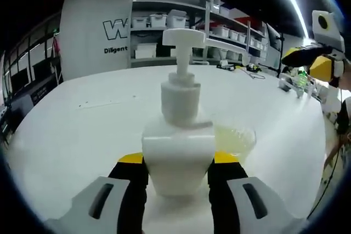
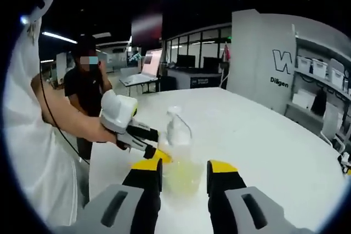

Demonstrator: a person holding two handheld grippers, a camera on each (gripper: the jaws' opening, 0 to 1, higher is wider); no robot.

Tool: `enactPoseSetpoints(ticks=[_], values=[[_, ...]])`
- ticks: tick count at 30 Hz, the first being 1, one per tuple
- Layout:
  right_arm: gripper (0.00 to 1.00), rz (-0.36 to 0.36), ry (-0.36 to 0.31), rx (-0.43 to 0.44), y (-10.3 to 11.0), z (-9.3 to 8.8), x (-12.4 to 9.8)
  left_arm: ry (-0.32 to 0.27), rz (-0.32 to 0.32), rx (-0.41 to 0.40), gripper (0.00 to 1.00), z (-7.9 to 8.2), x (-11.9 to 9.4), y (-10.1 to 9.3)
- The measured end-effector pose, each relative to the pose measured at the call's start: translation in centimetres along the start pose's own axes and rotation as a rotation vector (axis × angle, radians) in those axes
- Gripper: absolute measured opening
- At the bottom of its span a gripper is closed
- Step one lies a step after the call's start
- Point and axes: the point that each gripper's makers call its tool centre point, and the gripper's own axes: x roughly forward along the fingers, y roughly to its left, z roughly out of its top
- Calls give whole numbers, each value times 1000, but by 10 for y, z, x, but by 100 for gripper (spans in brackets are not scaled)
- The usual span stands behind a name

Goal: Hold the bottle steady, press the pump all the way down and release, and repeat the specified number of times to dispense into the cup

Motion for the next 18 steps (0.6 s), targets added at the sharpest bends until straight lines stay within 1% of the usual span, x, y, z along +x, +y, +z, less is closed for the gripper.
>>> enactPoseSetpoints(ticks=[1,3,4,5,6,8,9,10,11,13,14,16,17,18], values=[[29,1,0,-12,-1,1,1,0,1,4,41,0,0,0],[25,8,5,-14,-2,2,3,2,0,5,41,0,0,0],[27,10,0,-19,-4,6,5,3,1,10,41,0,1,0],[27,9,0,-24,-5,6,5,3,2,10,41,0,1,0],[25,21,0,-22,-5,8,7,4,0,2,41,0,1,0],[26,23,0,-42,-7,12,11,5,-1,5,41,-1,1,0],[24,31,4,-37,-7,13,12,5,0,9,41,-1,1,0],[22,32,11,-55,-8,14,14,5,0,5,41,-1,1,0],[23,32,7,-66,-9,17,16,6,-2,5,41,-1,1,0],[22,42,9,-56,-9,19,18,6,-1,7,41,-1,2,0],[23,36,5,-93,-10,22,19,6,-2,8,41,-1,2,0],[23,48,8,-71,-10,24,23,6,-3,8,41,-1,1,0],[21,51,16,-96,-9,24,25,7,-3,9,41,-1,1,0],[21,54,19,-86,-9,24,26,7,-5,7,41,-1,1,0]])
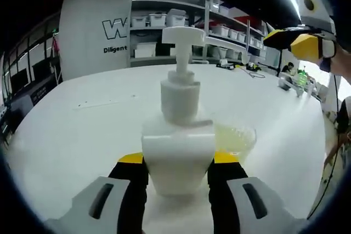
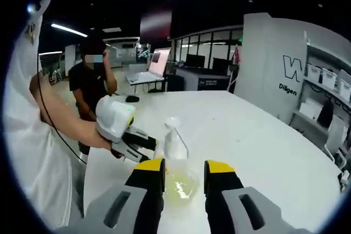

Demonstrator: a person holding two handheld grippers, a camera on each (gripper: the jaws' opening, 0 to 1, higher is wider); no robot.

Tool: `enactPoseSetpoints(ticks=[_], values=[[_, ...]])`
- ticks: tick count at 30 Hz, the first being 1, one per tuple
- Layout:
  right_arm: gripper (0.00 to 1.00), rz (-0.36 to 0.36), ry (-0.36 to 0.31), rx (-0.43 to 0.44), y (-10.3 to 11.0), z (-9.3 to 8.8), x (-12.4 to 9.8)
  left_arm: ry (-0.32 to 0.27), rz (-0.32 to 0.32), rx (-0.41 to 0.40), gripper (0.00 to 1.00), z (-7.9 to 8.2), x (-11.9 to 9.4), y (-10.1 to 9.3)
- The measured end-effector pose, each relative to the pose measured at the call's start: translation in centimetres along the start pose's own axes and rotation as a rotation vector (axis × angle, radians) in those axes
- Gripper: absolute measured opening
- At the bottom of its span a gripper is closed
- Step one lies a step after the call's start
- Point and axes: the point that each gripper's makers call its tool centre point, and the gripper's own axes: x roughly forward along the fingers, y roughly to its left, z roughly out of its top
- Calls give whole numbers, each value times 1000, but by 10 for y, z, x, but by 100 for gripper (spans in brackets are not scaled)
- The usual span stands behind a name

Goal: Hold the bottle steady, press the pump all the way down and release, and repeat the specified number of times to dispense into the cup

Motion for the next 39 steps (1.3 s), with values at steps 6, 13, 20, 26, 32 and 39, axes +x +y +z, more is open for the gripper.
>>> enactPoseSetpoints(ticks=[6,13,20,26,32,39], values=[[18,24,5,-8,-1,3,8,1,-1,2,41,0,1,0],[12,49,27,-36,-3,5,19,4,-1,5,41,0,2,1],[10,72,39,-52,-4,8,26,4,-3,4,41,-1,2,1],[6,84,66,-89,-3,5,33,5,-3,4,41,-1,2,1],[2,105,94,-95,-5,0,41,7,-4,6,41,-1,3,1],[2,119,118,-116,-5,-4,48,8,-8,6,41,-1,4,1]])
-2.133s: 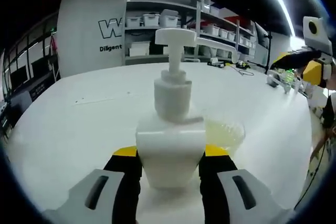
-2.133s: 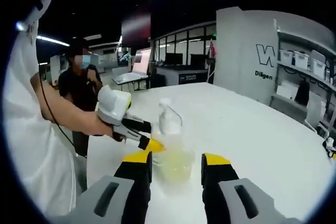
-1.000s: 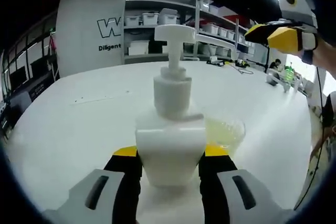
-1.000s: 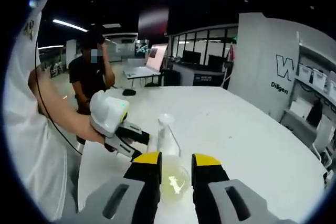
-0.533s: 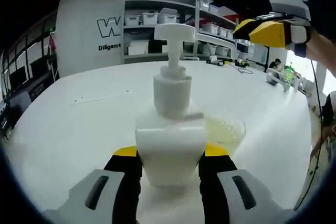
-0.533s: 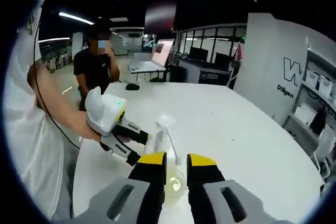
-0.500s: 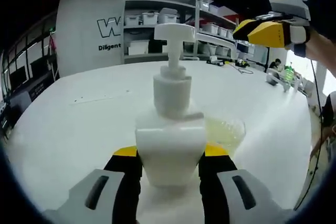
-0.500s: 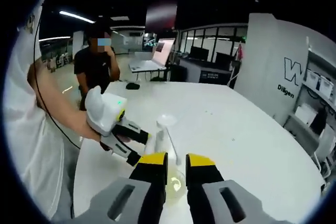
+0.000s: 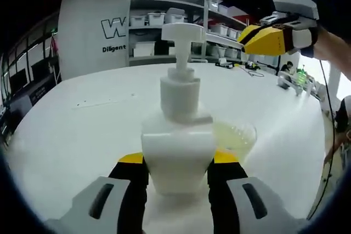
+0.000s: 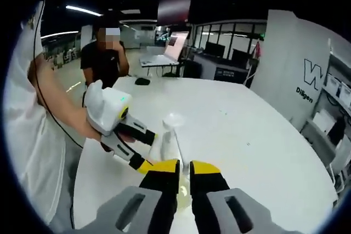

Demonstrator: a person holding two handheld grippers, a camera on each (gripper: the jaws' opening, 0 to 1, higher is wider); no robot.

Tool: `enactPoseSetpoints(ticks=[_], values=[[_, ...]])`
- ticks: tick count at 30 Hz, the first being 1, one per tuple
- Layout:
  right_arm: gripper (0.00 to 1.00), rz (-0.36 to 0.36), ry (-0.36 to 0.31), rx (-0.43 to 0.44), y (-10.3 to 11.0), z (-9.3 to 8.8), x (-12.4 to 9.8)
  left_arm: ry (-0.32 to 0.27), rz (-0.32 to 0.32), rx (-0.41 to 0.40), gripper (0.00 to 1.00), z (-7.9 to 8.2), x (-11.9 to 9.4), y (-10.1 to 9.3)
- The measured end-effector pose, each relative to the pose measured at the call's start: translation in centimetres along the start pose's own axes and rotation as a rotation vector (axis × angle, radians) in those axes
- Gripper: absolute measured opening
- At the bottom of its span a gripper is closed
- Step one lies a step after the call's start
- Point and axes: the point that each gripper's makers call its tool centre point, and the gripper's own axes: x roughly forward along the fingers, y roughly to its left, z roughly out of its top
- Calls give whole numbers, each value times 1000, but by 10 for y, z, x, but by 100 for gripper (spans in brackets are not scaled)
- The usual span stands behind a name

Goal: Hold the bottle steady, press the pump all the way down and release, and repeat the specified number of times to dispense into the cup

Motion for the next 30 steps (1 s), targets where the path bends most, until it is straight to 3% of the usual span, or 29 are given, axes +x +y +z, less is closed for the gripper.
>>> enactPoseSetpoints(ticks=[16,17,23,24,30], values=[[0,48,53,28,8,-6,2,1,-2,0,41,0,2,1],[0,33,52,-7,6,-5,2,1,-1,2,41,0,2,1],[0,53,66,14,12,-5,2,4,-3,6,41,0,2,2],[0,35,59,-30,9,-2,1,4,-4,5,41,0,2,2],[0,43,63,-18,9,2,-3,5,-6,10,41,0,3,2]])
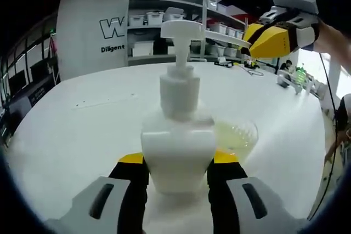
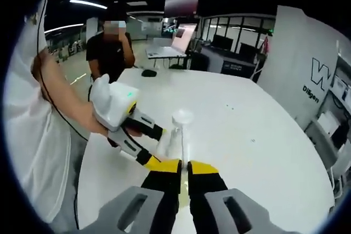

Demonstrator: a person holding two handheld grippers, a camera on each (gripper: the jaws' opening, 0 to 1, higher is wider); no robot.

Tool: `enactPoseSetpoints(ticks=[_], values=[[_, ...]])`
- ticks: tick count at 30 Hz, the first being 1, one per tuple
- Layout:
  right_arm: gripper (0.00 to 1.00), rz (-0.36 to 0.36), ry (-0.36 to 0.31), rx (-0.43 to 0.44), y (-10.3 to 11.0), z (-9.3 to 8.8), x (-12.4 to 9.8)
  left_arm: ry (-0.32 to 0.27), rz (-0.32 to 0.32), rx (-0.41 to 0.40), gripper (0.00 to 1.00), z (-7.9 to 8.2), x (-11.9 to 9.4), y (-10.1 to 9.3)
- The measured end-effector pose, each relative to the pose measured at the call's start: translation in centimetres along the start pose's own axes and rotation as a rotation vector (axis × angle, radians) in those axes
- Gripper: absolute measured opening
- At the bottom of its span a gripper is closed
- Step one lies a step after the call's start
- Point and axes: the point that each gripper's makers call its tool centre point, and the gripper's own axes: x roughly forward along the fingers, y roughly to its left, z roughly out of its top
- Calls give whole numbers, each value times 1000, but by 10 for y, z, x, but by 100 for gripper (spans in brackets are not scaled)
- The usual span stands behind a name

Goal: Hold the bottle steady, press the pump all the way down and release, and repeat the specified number of times to dispense into the cup

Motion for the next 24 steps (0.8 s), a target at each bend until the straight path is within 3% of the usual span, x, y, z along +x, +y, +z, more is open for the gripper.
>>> enactPoseSetpoints(ticks=[7,24], values=[[0,-14,-14,-39,-5,15,-11,2,-3,-5,41,-1,-1,0],[0,17,4,-82,-5,31,2,5,-5,-2,40,-1,0,1]])
